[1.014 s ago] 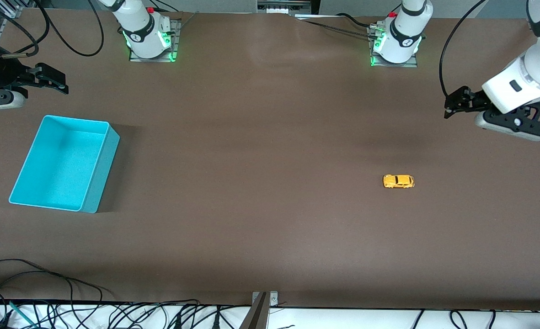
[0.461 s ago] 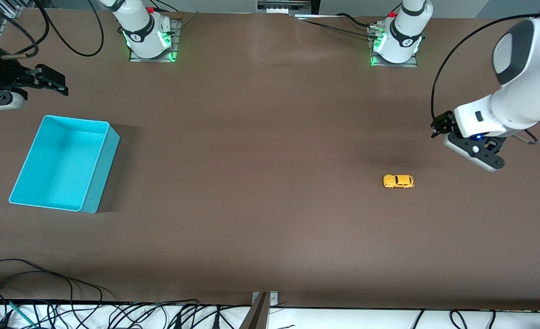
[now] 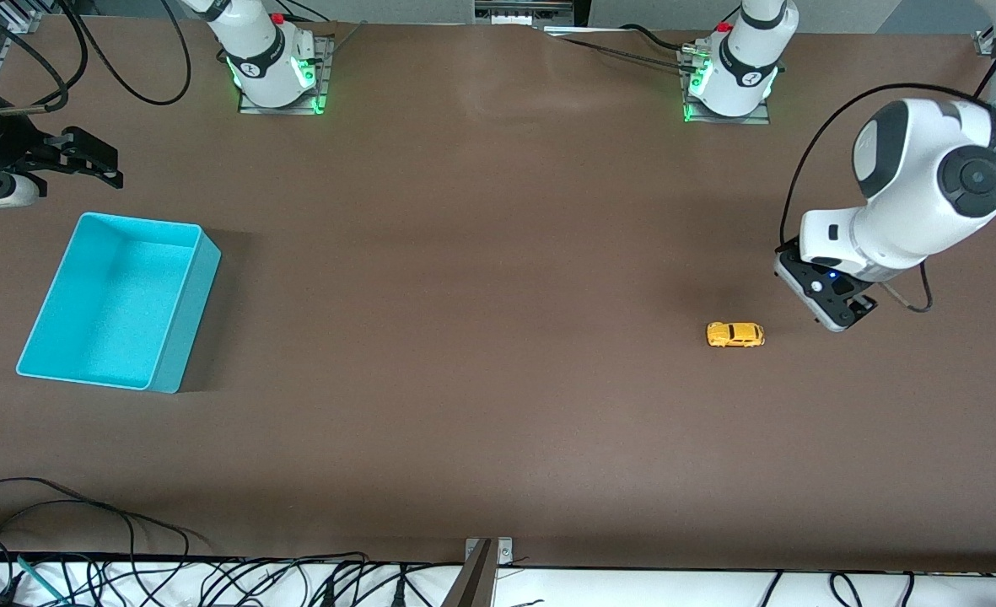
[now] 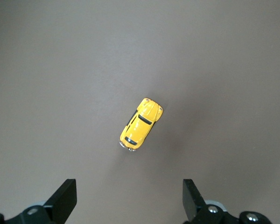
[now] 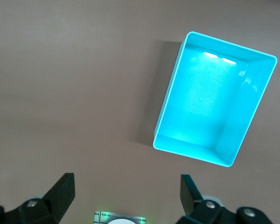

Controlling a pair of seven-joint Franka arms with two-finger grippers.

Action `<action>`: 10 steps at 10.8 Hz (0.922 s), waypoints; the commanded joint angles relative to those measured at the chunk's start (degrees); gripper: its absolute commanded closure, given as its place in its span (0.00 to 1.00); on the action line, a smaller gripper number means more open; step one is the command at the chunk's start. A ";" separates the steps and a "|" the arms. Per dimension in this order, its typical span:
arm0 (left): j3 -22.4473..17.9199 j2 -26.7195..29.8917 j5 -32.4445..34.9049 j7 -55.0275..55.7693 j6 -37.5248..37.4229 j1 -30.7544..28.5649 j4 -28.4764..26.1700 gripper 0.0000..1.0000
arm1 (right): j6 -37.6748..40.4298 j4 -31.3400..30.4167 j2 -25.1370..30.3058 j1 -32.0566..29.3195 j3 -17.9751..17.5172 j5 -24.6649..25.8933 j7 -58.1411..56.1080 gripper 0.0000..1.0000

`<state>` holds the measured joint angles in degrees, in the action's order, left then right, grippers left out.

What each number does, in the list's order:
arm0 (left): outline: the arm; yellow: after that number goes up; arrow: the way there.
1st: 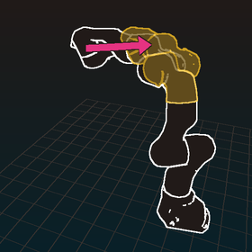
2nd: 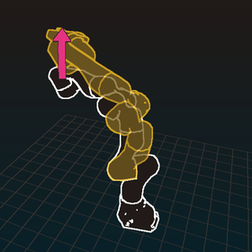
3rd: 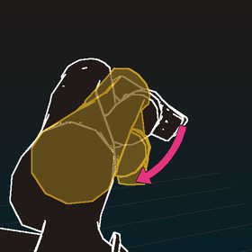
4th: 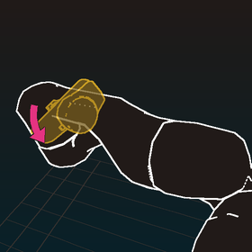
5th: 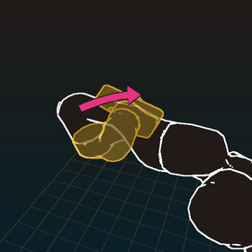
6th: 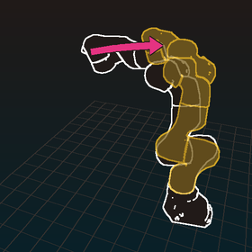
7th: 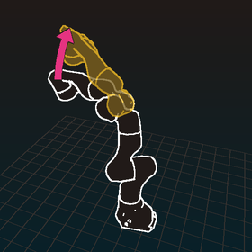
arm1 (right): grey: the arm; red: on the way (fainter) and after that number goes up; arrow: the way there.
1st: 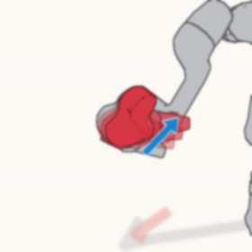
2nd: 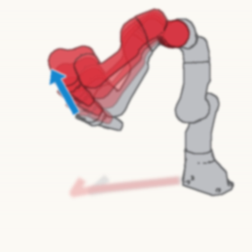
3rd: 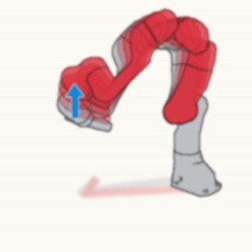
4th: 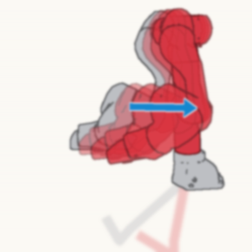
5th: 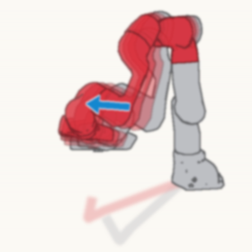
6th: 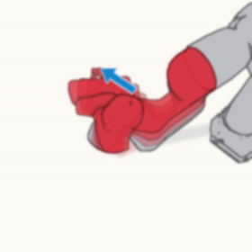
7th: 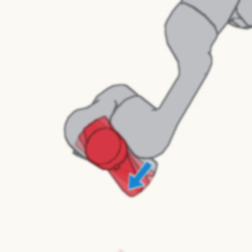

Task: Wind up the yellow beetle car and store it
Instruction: 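Reach the left gripper over the yellow beetle car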

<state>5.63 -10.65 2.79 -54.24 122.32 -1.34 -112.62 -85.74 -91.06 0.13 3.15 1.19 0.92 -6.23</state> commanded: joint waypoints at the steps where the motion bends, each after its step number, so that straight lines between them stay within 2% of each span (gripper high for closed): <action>1: 0.17 -5.86 1.16 -12.07 6.23 -0.42 0.56 0.00 | -0.48 0.01 0.04 -0.08 -0.05 -0.66 -0.71 0.00; 4: 0.17 -9.82 1.60 -21.06 11.00 -0.42 0.21 0.00 | -0.66 -0.35 0.04 -0.08 -0.05 -0.66 -0.71 0.00; 7: 0.34 -13.60 8.43 -21.88 14.51 -0.25 -0.32 0.00 | -0.66 -0.35 0.04 -0.08 -0.05 -0.66 -0.71 0.00; 10: 0.34 -14.31 9.25 -22.14 21.97 -0.24 -5.14 0.00 | -0.92 -0.43 0.04 -0.08 -0.05 -0.66 -0.71 0.00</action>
<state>5.91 -25.28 10.75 -74.90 140.56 -1.32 -115.00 -86.08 -91.12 -0.21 3.15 1.17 0.85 -6.27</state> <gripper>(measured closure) 0.000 0.000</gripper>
